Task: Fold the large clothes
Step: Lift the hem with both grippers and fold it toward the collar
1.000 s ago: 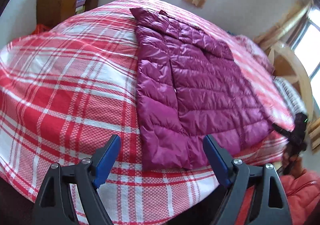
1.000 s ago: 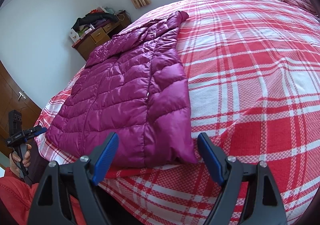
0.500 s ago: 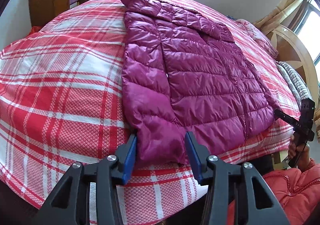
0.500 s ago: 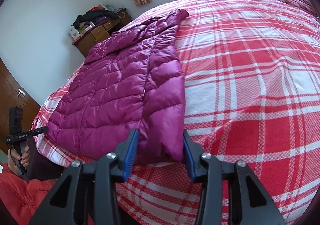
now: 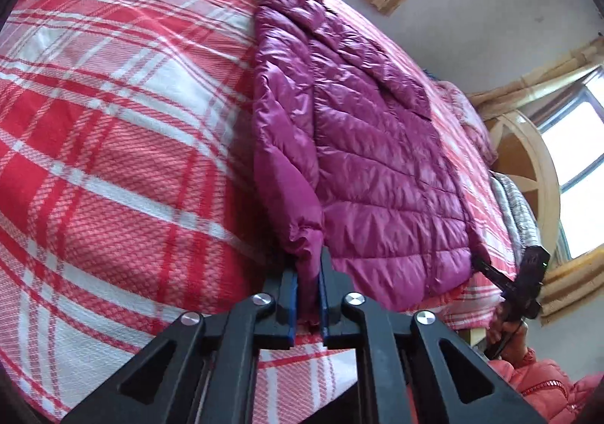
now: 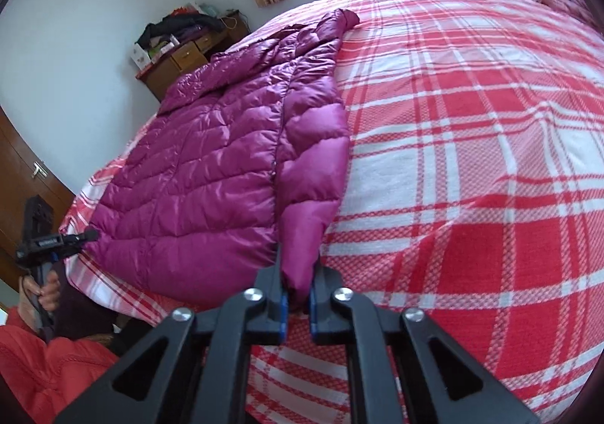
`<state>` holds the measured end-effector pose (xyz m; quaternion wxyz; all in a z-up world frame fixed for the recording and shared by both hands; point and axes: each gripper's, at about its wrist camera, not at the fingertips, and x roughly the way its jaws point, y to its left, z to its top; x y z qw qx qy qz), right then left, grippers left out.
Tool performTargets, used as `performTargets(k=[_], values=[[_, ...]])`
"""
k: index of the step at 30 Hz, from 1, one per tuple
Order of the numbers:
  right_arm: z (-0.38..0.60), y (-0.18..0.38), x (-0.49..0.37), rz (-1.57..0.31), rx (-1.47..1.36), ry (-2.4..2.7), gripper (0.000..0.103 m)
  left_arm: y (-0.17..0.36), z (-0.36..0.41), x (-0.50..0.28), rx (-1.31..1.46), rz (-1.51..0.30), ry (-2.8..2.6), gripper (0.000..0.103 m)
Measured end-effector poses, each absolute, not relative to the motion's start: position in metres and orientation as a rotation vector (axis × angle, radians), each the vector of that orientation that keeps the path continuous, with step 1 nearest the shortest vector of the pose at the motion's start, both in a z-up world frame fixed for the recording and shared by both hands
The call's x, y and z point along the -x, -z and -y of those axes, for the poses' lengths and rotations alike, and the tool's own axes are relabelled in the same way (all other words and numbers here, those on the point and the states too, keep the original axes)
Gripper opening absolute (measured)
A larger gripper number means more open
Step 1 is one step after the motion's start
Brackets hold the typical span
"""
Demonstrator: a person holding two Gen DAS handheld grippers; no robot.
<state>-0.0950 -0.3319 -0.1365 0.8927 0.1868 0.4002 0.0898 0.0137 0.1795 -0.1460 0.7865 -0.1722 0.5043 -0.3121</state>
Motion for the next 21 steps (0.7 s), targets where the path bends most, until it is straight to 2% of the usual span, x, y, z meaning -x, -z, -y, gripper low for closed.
performTargets(k=[11,21], values=[[0.337,0.071,0.133,-0.714,-0.489,-0.351,0.007,0.085,-0.179,0.012,0.392,-0.963,0.871,0.004],[0.365,0.008,0.164,-0.558,-0.653,-0.421,0.007,0.017,-0.196,0.019,0.57,-0.863,0.923,0.004]])
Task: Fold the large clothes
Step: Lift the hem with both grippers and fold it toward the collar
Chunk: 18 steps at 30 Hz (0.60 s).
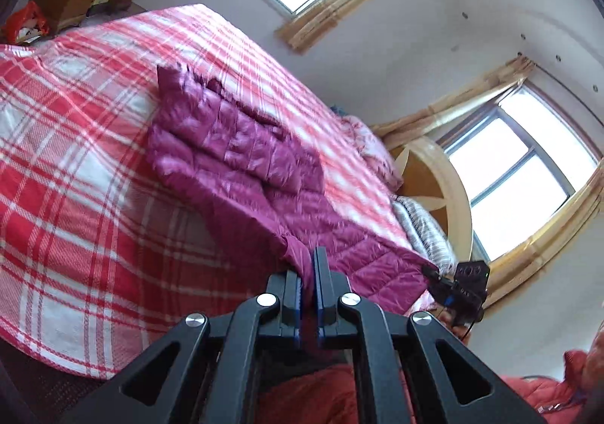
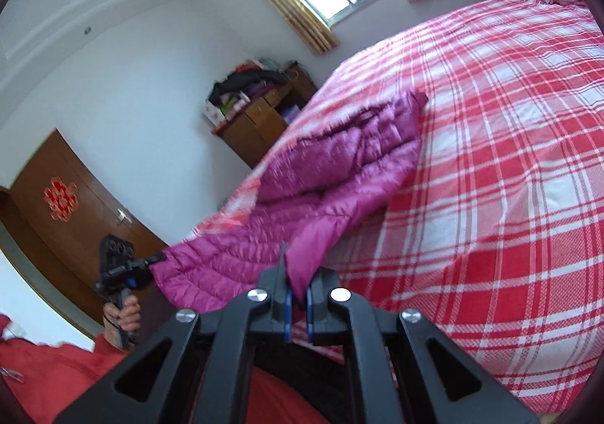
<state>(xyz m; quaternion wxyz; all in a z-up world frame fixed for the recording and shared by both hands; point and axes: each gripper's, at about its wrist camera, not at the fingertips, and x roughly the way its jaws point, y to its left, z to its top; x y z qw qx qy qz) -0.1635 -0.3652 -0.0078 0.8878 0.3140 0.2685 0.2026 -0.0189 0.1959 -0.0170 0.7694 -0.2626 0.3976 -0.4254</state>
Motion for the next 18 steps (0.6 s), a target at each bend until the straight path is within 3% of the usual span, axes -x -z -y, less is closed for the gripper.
performTargets(k=[11,18], values=[[0.4,-0.044,0.023,-0.479,-0.688,-0.364,0.007,-0.022,-0.177,-0.102,0.614,-0.791,0.67,0.005],[0.419,-0.031,-0.112,-0.529,-0.703,-0.227,0.007,-0.01,-0.136,-0.22,0.575,-0.82,0.53,0.005]])
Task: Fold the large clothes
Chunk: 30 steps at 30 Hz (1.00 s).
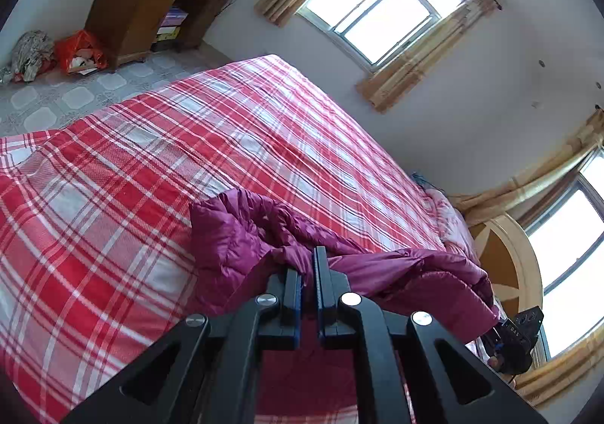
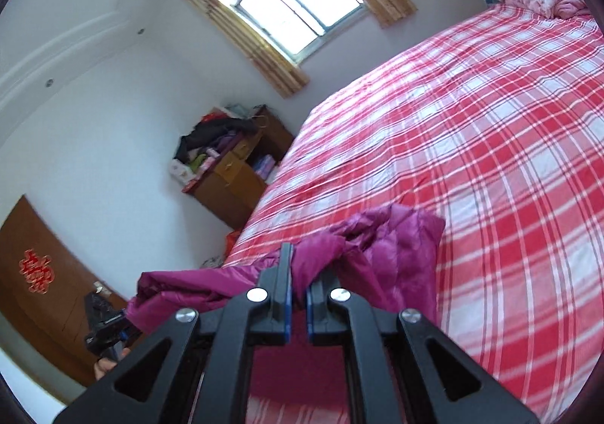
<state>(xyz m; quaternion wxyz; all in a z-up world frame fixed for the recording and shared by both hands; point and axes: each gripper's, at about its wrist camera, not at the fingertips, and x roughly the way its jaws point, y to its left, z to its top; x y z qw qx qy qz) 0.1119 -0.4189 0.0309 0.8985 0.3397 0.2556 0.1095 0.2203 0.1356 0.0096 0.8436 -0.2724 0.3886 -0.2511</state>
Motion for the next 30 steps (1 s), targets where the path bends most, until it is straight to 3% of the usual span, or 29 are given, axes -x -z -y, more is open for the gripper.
performTargets(k=[11,15,20,24,25,27,28,29,30], values=[[0.428,0.068,-0.253,-0.652,-0.669,-0.027,0.007,0.078,-0.084,-0.341,0.472,-0.911,0.31,0.005],[0.428,0.102,-0.275,-0.732,-0.666,0.018,0.014,0.103,-0.074,-0.362,0.439,-0.978,0.301,0.006],[0.444,0.127,-0.278,-0.735,-0.779,-0.033,0.015,0.118,-0.096,-0.374,0.614,-1.035,0.424,0.006],[0.46,0.13,-0.274,-0.731,-0.896,-0.099,0.024,0.108,-0.132,-0.38,0.748,-1.06,0.446,0.006],[0.465,0.125,-0.27,-0.719,-0.923,-0.111,0.03,0.098,-0.139,-0.377,0.722,-1.032,0.408,0.01],[0.476,0.106,-0.256,-0.643,-0.939,-0.093,0.074,0.069,-0.153,-0.366,0.654,-0.939,0.334,0.031],[0.482,0.092,-0.245,-0.581,-0.929,-0.074,0.082,0.057,-0.159,-0.36,0.635,-0.896,0.314,0.059],[0.482,0.08,-0.236,-0.541,-0.909,-0.054,0.086,0.049,-0.162,-0.356,0.619,-0.869,0.296,0.078],[0.481,0.068,-0.228,-0.524,-0.869,-0.032,0.084,0.035,-0.161,-0.344,0.569,-0.833,0.266,0.08]])
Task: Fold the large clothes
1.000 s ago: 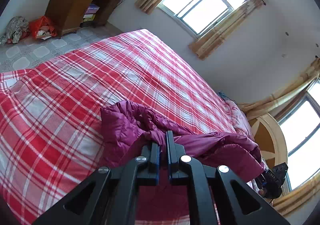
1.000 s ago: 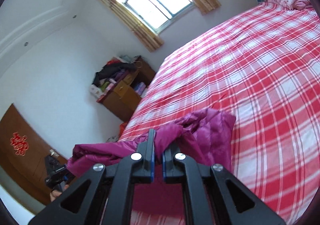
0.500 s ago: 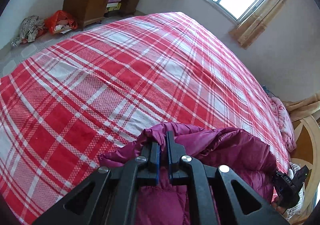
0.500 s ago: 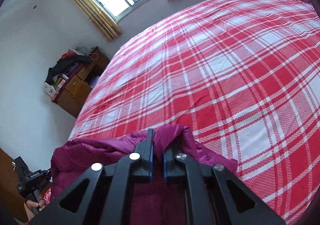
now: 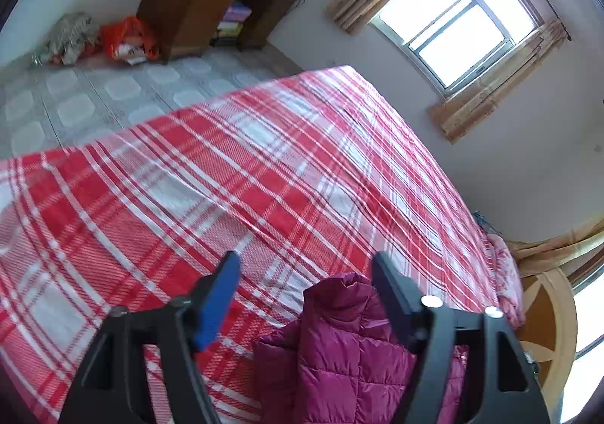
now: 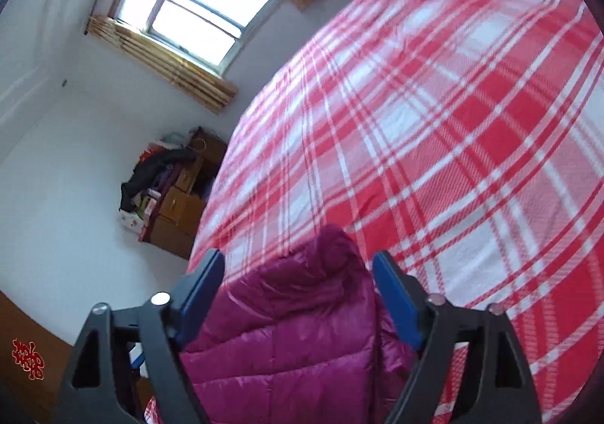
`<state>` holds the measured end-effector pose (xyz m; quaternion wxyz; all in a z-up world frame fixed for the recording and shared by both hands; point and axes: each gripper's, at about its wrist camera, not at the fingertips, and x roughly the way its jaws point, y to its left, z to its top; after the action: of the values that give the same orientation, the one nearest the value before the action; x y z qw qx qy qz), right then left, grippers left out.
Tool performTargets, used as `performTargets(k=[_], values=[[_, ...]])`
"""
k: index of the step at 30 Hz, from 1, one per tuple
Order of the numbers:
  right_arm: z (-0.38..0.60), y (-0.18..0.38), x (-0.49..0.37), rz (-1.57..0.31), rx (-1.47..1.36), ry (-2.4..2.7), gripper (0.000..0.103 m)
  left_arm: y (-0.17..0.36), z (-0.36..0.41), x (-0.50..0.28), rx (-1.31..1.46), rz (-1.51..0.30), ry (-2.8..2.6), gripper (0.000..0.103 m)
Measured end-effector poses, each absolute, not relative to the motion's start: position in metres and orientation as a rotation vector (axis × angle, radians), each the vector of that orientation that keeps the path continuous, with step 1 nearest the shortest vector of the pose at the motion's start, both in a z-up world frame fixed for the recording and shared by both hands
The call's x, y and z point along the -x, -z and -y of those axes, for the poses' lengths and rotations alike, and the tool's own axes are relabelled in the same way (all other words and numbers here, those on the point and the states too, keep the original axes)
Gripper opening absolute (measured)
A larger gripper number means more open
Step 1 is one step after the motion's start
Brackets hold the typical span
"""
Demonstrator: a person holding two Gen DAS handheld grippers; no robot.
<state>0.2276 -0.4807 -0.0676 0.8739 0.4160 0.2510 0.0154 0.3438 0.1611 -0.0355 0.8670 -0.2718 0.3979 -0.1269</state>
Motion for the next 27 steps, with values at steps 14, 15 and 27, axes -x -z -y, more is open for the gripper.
performTargets(k=[14,15,27], values=[[0.28,0.049,-0.246,-0.679,-0.172,-0.06,0.011,0.057,0.069,-0.265,-0.073,-0.767,0.375,0.08],[0.278,0.054,-0.257,-0.698,-0.158,-0.06,0.011,0.063,0.076,-0.272,-0.111,-0.766,0.341,0.08],[0.305,0.119,-0.308,-0.78,-0.313,-0.095,0.003,0.118,0.089,-0.308,-0.068,-0.788,0.274,0.082]])
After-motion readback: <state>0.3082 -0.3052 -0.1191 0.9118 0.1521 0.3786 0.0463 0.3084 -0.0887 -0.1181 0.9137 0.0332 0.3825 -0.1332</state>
